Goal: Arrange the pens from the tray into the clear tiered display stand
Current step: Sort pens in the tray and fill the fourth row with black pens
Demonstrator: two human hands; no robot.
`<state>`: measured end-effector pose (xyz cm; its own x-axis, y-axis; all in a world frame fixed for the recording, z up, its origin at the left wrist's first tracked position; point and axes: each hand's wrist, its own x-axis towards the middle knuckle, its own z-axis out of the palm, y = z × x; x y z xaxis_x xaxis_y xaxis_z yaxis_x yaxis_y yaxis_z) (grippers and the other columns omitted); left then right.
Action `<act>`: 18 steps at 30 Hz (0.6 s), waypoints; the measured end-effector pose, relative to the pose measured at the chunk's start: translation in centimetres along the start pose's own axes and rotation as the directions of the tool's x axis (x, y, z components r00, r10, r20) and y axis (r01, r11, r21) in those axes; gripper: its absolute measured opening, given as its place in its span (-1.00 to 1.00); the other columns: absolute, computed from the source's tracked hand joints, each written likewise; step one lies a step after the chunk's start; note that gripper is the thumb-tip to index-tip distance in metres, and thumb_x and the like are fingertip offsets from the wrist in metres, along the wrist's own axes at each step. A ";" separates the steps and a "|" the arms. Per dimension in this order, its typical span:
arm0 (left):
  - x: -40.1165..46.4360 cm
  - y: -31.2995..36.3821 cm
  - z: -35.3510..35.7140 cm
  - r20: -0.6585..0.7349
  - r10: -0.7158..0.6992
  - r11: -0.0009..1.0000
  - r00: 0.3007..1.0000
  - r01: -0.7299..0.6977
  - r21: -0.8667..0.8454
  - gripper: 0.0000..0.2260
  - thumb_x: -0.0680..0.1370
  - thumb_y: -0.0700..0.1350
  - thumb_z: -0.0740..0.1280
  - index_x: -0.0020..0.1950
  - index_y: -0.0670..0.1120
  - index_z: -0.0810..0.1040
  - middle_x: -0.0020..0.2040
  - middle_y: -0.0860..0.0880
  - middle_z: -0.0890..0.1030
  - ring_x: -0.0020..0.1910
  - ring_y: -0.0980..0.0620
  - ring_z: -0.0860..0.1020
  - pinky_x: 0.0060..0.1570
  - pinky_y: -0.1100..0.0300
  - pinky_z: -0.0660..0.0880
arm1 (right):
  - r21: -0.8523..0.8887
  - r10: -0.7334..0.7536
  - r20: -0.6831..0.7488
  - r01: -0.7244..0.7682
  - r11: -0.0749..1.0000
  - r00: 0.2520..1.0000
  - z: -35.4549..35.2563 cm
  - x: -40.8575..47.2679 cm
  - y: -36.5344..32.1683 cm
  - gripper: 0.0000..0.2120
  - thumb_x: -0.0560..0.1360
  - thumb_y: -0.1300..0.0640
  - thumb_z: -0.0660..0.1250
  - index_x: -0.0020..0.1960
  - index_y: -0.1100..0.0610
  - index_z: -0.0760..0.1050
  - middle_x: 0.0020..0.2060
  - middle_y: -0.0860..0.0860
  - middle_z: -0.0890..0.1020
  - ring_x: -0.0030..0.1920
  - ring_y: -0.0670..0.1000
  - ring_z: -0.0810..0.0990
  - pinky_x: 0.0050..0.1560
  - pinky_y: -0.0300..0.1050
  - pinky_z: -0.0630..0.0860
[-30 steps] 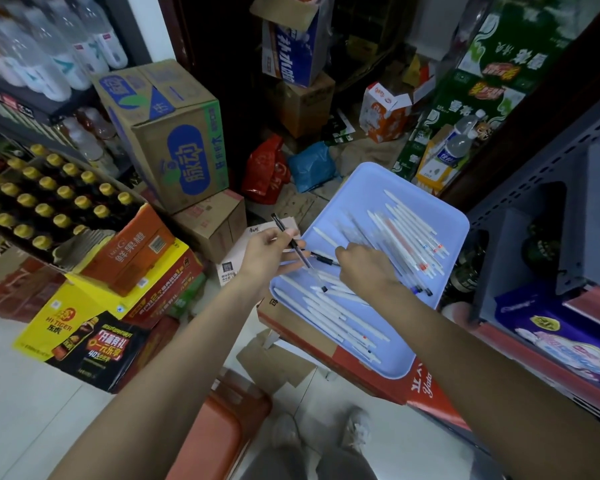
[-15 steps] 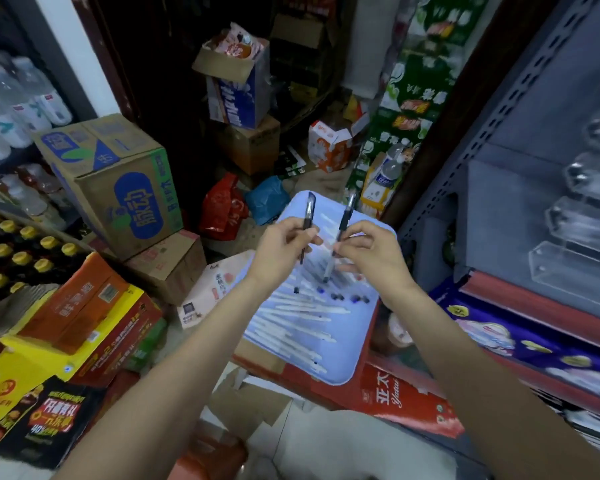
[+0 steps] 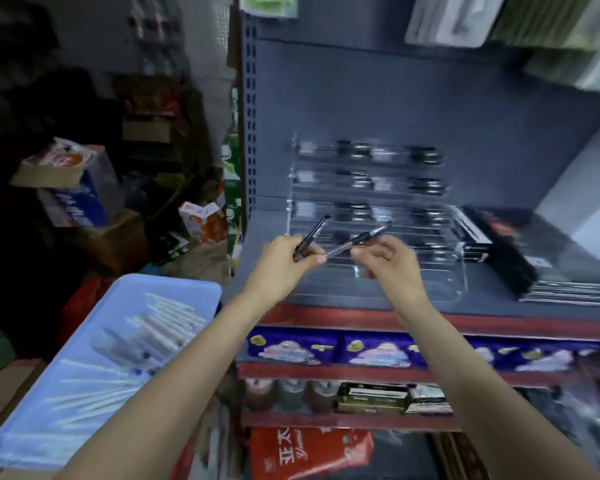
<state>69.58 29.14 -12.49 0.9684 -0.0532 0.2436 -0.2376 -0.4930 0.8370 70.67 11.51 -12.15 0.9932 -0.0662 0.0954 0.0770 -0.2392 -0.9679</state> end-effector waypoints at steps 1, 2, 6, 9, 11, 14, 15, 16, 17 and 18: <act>0.9 0.8 1.6 0.001 0.008 1.000 1.000 -0.008 0.023 -0.95 0.46 -0.13 0.43 -0.20 -0.02 0.60 -0.30 0.11 0.59 -0.28 0.12 0.52 -0.27 0.38 0.36 | -0.028 0.001 -0.037 -0.002 1.000 0.999 -2.5 0.7 0.4 -0.66 0.44 0.17 0.44 0.14 0.29 0.46 -0.18 0.03 0.65 -0.17 -0.06 0.60 -0.09 -0.11 0.55; 1.7 1.7 3.1 0.002 0.013 0.998 1.000 -0.013 0.056 -0.97 0.46 -0.13 0.43 -0.18 -0.04 0.61 -0.27 0.07 0.61 -0.25 0.10 0.53 -0.27 0.39 0.36 | -0.056 -0.009 -0.066 0.005 0.998 0.998 -4.9 1.3 0.9 -0.65 0.44 0.17 0.43 0.15 0.27 0.45 -0.19 0.01 0.64 -0.17 -0.06 0.59 -0.04 -0.06 0.54; 4.5 4.4 8.4 -0.046 0.010 0.958 0.999 0.004 0.288 -0.94 0.49 -0.05 0.39 -0.09 -0.01 0.64 -0.16 0.00 0.64 -0.13 0.01 0.55 -0.18 0.18 0.39 | -0.215 -0.079 -0.139 0.048 0.975 0.987 -12.6 3.7 2.7 -0.79 0.45 0.22 0.41 0.05 0.14 0.48 -0.28 -0.09 0.56 -0.23 -0.05 0.55 0.03 0.02 0.54; 5.9 6.2 11.2 -0.084 -0.023 0.908 0.996 0.056 0.416 -0.92 0.53 -0.05 0.33 -0.06 0.02 0.63 -0.09 -0.02 0.65 -0.04 -0.04 0.58 -0.17 0.15 0.42 | -0.294 -0.103 -0.149 0.056 0.954 0.983 -15.9 5.1 4.0 -0.77 0.44 0.21 0.42 0.08 0.18 0.50 -0.15 0.01 0.59 -0.14 -0.02 0.55 0.03 -0.06 0.53; 6.8 6.7 12.2 -0.074 -0.039 0.893 0.996 0.068 0.445 -0.91 0.54 -0.08 0.32 -0.06 0.00 0.62 -0.10 -0.03 0.64 -0.04 -0.08 0.58 -0.14 0.10 0.46 | -0.345 -0.107 -0.127 0.058 0.937 0.986 -17.2 5.9 4.7 -0.71 0.44 0.17 0.43 0.13 0.19 0.50 -0.07 0.03 0.58 -0.10 -0.02 0.54 -0.03 -0.17 0.46; 7.9 7.1 13.0 -0.050 -0.090 0.881 0.995 0.103 0.462 -0.91 0.54 -0.10 0.32 -0.05 -0.04 0.62 -0.14 -0.07 0.61 -0.12 -0.09 0.57 -0.12 0.05 0.52 | -0.362 -0.114 -0.080 0.078 0.929 0.990 -18.2 7.0 5.0 -0.66 0.44 0.16 0.43 0.18 0.20 0.47 0.00 0.04 0.55 -0.05 -0.02 0.53 -0.03 -0.21 0.40; 8.2 7.1 13.1 -0.041 -0.098 0.874 0.994 0.106 0.475 -0.91 0.54 -0.11 0.32 -0.05 -0.05 0.62 -0.15 -0.08 0.60 -0.13 -0.10 0.57 -0.11 0.04 0.53 | -0.363 -0.110 -0.068 0.078 0.928 0.992 -18.4 7.3 5.1 -0.64 0.44 0.16 0.42 0.20 0.20 0.46 0.02 0.05 0.55 -0.03 0.00 0.53 -0.01 -0.20 0.40; 8.4 7.1 13.3 -0.031 -0.101 0.866 0.994 0.104 0.490 -0.91 0.54 -0.12 0.32 -0.05 -0.05 0.62 -0.16 -0.08 0.60 -0.13 -0.11 0.58 -0.10 0.03 0.53 | -0.369 -0.107 -0.055 0.080 0.926 0.993 -18.5 7.6 5.2 -0.63 0.45 0.16 0.42 0.21 0.20 0.45 0.05 0.07 0.55 0.01 0.03 0.54 0.01 -0.19 0.41; 8.6 7.0 13.4 -0.022 -0.104 0.857 0.994 0.101 0.506 -0.90 0.54 -0.13 0.32 -0.05 -0.06 0.63 -0.16 -0.08 0.60 -0.12 -0.11 0.59 -0.10 0.03 0.54 | -0.379 -0.103 -0.043 0.079 0.922 0.994 -18.5 7.9 5.3 -0.62 0.45 0.16 0.42 0.23 0.20 0.45 0.08 0.09 0.55 0.05 0.06 0.55 0.04 -0.16 0.43; 8.8 7.0 13.5 -0.012 -0.113 0.847 0.994 0.102 0.521 -0.90 0.54 -0.13 0.31 -0.04 -0.06 0.63 -0.15 -0.09 0.61 -0.11 -0.11 0.59 -0.10 0.04 0.54 | -0.388 -0.094 -0.030 0.075 0.919 0.995 -18.5 8.2 5.4 -0.60 0.45 0.15 0.41 0.25 0.19 0.44 0.11 0.10 0.55 0.09 0.08 0.55 0.07 -0.14 0.44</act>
<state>77.44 13.50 -11.15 0.9881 0.0130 0.1534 -0.0628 -0.8757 0.4788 77.61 -8.22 -12.26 0.9786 -0.0723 0.1929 0.1118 -0.6003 -0.7919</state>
